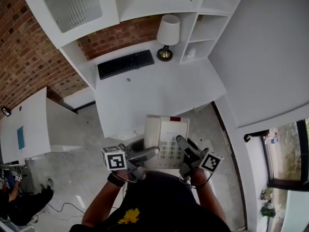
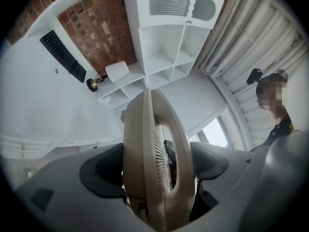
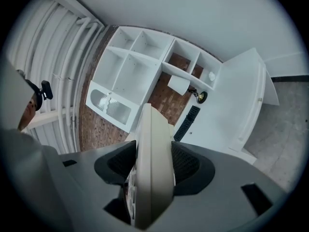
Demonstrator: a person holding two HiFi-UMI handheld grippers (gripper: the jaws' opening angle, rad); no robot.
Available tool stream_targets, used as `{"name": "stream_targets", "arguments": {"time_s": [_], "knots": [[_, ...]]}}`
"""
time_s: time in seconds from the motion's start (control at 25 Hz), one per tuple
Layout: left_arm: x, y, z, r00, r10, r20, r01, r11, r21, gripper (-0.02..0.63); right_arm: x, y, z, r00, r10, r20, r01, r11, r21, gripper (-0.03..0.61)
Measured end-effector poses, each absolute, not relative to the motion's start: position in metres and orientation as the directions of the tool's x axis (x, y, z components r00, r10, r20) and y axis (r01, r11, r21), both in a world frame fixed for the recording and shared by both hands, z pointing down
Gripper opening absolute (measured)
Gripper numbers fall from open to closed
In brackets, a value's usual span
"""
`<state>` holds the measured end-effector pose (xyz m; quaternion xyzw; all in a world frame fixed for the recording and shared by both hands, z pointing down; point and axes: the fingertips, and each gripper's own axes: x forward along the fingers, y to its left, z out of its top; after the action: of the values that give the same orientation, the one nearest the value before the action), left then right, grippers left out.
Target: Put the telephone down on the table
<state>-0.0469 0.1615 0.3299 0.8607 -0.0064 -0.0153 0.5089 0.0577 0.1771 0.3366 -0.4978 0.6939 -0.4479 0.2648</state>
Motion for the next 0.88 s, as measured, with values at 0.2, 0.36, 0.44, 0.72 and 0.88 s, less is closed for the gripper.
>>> {"name": "stream_targets", "arguments": {"time_s": [0.2,0.36,0.44,0.72,0.88], "knots": [[-0.01,0.072,0.32,0.996,-0.058,-0.062,0.024,-0.514,0.858,0.433,0.097,0.085,0.323,-0.396,-0.914,0.088,-0.485,0.127,-0.865,0.218],[0.002,0.019,0.318,0.993,-0.101,-0.059,0.0,-0.505,0.863,0.431,0.107,0.025,0.319,-0.444,-0.892,0.08,-0.485,0.164,-0.859,0.219],[0.006,0.001,0.316,0.992,-0.114,-0.053,-0.012,-0.504,0.863,0.431,0.111,0.003,0.317,-0.464,-0.882,0.079,-0.485,0.178,-0.856,0.219],[0.018,-0.044,0.321,0.976,-0.212,-0.041,-0.071,-0.497,0.865,0.431,0.121,-0.053,0.319,-0.554,-0.829,0.076,-0.454,0.225,-0.862,0.219],[0.026,-0.064,0.322,0.962,-0.274,-0.013,-0.131,-0.499,0.857,0.432,0.13,-0.077,0.323,-0.607,-0.792,0.074,-0.428,0.247,-0.87,0.219]]}}
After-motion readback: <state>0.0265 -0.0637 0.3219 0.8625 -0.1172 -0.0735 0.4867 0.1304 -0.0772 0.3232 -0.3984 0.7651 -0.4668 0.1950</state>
